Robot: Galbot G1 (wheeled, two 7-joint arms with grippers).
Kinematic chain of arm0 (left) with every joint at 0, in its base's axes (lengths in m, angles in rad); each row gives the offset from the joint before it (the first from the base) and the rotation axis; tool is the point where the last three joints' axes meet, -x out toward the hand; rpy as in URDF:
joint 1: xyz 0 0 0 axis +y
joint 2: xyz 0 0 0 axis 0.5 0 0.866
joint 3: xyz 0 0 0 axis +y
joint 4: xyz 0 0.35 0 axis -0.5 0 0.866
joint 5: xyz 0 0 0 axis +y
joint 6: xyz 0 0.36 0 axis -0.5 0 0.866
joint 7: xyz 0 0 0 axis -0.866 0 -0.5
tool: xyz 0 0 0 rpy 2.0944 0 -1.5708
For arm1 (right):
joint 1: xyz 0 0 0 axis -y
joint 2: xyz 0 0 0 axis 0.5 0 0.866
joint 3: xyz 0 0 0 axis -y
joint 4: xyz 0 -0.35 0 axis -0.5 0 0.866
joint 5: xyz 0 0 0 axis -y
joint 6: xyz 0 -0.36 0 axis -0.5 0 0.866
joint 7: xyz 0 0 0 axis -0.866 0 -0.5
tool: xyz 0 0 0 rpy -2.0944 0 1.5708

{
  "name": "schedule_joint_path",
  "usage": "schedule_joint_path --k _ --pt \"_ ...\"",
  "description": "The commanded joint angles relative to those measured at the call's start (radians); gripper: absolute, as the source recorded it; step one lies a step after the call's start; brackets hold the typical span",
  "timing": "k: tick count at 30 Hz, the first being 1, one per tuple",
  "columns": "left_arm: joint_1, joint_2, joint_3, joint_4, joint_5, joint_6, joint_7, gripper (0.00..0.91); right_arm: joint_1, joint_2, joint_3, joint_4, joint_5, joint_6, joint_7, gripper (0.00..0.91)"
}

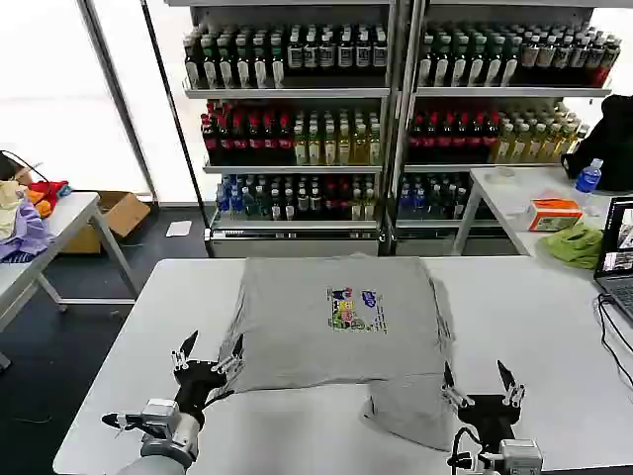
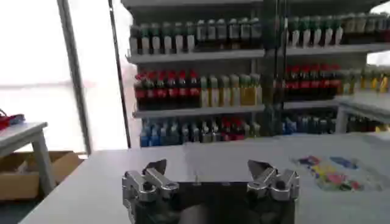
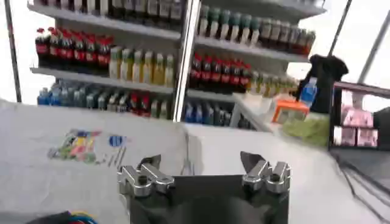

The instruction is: Fold and organize the clothes.

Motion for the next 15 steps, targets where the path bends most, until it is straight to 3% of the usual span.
schedule_joint_path --k 1,15 --pt "0.002 0.023 -0.003 0.019 -0.025 0.073 0.005 0.907 -0.029 -0.009 -0.007 -0.009 0.046 -0.007 0.023 0.907" --pt "0.02 0.053 0.014 0.046 -0.008 0.121 0.017 0.907 -0.008 0.03 -0.086 -0.056 0.047 -0.022 0.042 0.907"
